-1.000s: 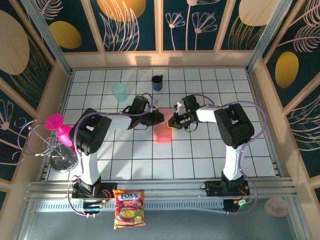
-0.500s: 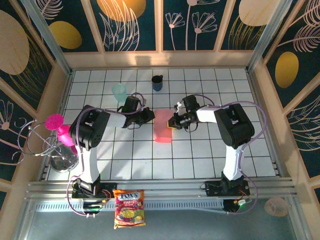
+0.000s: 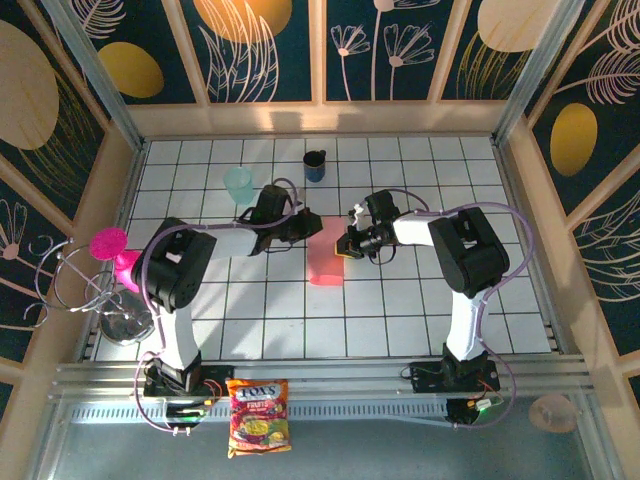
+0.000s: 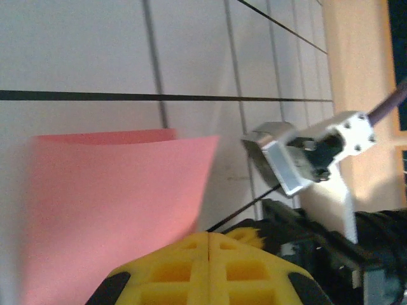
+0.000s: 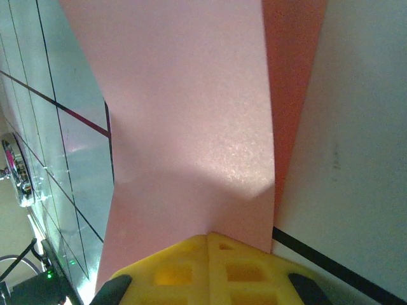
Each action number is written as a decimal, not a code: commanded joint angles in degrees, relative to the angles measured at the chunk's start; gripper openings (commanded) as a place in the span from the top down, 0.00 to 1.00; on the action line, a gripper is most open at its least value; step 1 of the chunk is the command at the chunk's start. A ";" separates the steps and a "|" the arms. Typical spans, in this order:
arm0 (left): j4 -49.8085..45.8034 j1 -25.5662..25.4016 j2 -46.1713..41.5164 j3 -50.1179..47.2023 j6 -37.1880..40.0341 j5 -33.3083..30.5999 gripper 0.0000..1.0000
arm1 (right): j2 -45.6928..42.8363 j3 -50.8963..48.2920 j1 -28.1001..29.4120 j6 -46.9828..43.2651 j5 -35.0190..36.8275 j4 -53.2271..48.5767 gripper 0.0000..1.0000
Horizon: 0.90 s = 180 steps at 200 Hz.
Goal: Fold a paper plane with a square sheet of paper (pick it up from the middle)
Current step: First fold the square sheet of paper in half at the center of the table.
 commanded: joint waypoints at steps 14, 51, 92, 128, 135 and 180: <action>3.22 0.18 4.91 1.26 -2.83 -0.14 0.94 | 8.20 -4.49 -1.65 -2.57 19.03 -9.59 0.94; -0.99 1.08 7.21 2.65 0.10 -5.04 0.94 | 8.37 -4.26 -1.74 -2.81 19.18 -9.80 0.94; -1.03 5.41 5.97 -1.87 1.01 -11.14 0.94 | 7.95 -4.77 -1.86 -2.74 19.55 -9.72 0.94; -2.57 8.15 3.19 -2.65 3.59 -10.17 0.94 | 7.85 -4.96 -2.03 -2.77 19.56 -9.60 0.94; -2.08 8.01 2.41 -2.63 3.47 -8.79 0.94 | 7.93 -4.95 -2.04 -2.81 19.56 -9.56 0.94; 3.41 3.58 -0.17 -2.60 0.74 -3.48 0.94 | 8.44 -4.78 -2.10 -2.81 19.62 -9.60 0.94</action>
